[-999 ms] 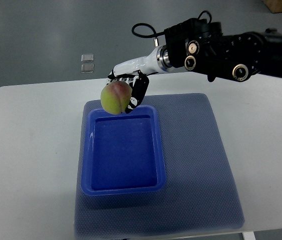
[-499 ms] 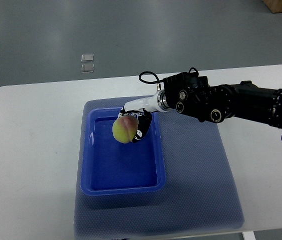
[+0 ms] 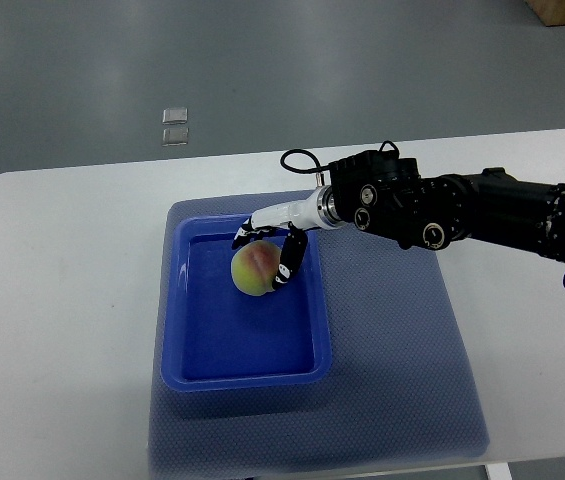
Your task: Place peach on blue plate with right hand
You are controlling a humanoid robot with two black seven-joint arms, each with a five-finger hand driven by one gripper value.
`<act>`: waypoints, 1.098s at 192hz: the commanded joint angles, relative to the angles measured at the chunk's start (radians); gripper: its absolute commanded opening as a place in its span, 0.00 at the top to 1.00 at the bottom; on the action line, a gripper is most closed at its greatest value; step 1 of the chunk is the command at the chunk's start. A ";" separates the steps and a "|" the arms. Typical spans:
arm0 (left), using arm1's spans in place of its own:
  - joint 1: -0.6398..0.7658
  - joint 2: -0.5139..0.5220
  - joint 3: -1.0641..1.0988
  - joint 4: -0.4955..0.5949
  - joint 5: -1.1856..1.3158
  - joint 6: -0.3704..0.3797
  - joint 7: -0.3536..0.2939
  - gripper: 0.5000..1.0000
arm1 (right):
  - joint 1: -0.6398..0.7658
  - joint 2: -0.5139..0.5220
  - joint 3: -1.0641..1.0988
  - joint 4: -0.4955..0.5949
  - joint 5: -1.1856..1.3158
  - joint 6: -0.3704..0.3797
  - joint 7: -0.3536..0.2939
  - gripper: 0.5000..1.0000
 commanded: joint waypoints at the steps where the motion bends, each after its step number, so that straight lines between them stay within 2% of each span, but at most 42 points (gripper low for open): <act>1: 0.000 0.000 0.000 0.000 0.000 0.000 0.000 0.00 | 0.008 0.000 0.004 0.001 0.006 0.002 0.000 0.17; 28: 0.000 0.000 0.000 0.000 0.000 0.000 0.000 0.00 | 0.052 0.000 0.008 0.007 0.012 0.001 0.000 0.17; 49: 0.000 0.000 0.000 0.000 0.000 0.000 0.000 0.00 | 0.078 -0.002 0.110 0.007 0.013 -0.001 0.002 0.17; 60: 0.000 0.000 0.000 0.000 0.000 0.000 0.000 0.00 | 0.075 -0.054 0.188 0.004 0.012 -0.011 0.003 0.17; 70: 0.000 0.000 0.000 0.000 0.000 0.000 0.000 0.00 | 0.075 -0.054 0.188 0.004 0.012 -0.011 0.003 0.17; 71: 0.000 0.000 0.000 -0.002 0.000 0.000 0.000 0.00 | 0.062 -0.104 0.252 0.001 0.013 -0.016 0.008 0.17; 84: 0.000 0.000 0.000 -0.003 0.002 0.000 0.000 0.00 | 0.003 -0.184 0.364 0.001 0.025 -0.021 0.012 0.17; 94: 0.000 0.000 0.000 -0.003 0.002 0.000 0.000 0.00 | 0.003 -0.184 0.364 0.001 0.026 -0.021 0.012 0.17; 95: 0.000 0.000 0.000 -0.003 0.002 0.000 0.000 0.00 | -0.064 -0.224 0.477 0.002 0.054 -0.043 0.012 0.17; 109: -0.001 0.000 0.000 -0.005 0.003 -0.002 0.000 0.00 | -0.170 -0.253 0.657 0.007 0.084 -0.070 0.014 0.17; 119: -0.001 0.000 0.000 -0.005 0.003 -0.002 0.000 0.00 | -0.170 -0.253 0.657 0.007 0.084 -0.070 0.014 0.17; 120: -0.001 0.000 0.000 -0.003 0.003 0.000 0.000 0.00 | -0.243 -0.264 0.777 0.007 0.094 -0.077 0.020 0.17; 138: -0.001 0.000 0.000 -0.003 0.003 0.000 0.000 0.00 | -0.397 -0.245 1.021 -0.001 0.145 -0.088 0.078 0.17; 148: -0.001 0.000 0.000 -0.003 0.003 0.000 0.000 0.00 | -0.397 -0.245 1.021 -0.001 0.145 -0.088 0.078 0.17; 149: -0.001 0.000 0.001 -0.003 0.002 0.000 0.000 0.00 | -0.478 -0.238 1.141 -0.001 0.195 -0.100 0.112 0.17; 157: -0.001 0.000 0.002 -0.003 0.003 0.000 0.000 0.00 | -0.532 -0.221 1.222 -0.001 0.242 -0.114 0.132 0.17; 171: -0.001 0.000 0.002 -0.003 0.002 0.000 0.000 0.00 | -0.554 -0.207 1.255 -0.003 0.268 -0.120 0.138 0.17; 172: -0.001 0.000 0.000 -0.003 0.003 0.000 0.000 0.00 | -0.596 -0.174 1.318 -0.006 0.330 -0.128 0.144 0.17; 181: -0.001 0.000 0.000 -0.005 0.003 0.000 0.000 0.00 | -0.627 -0.150 1.360 -0.018 0.395 -0.129 0.146 0.17; 211: -0.001 0.000 0.000 -0.012 0.003 -0.002 0.008 0.00 | -0.639 -0.138 1.383 -0.067 0.503 -0.128 0.147 0.17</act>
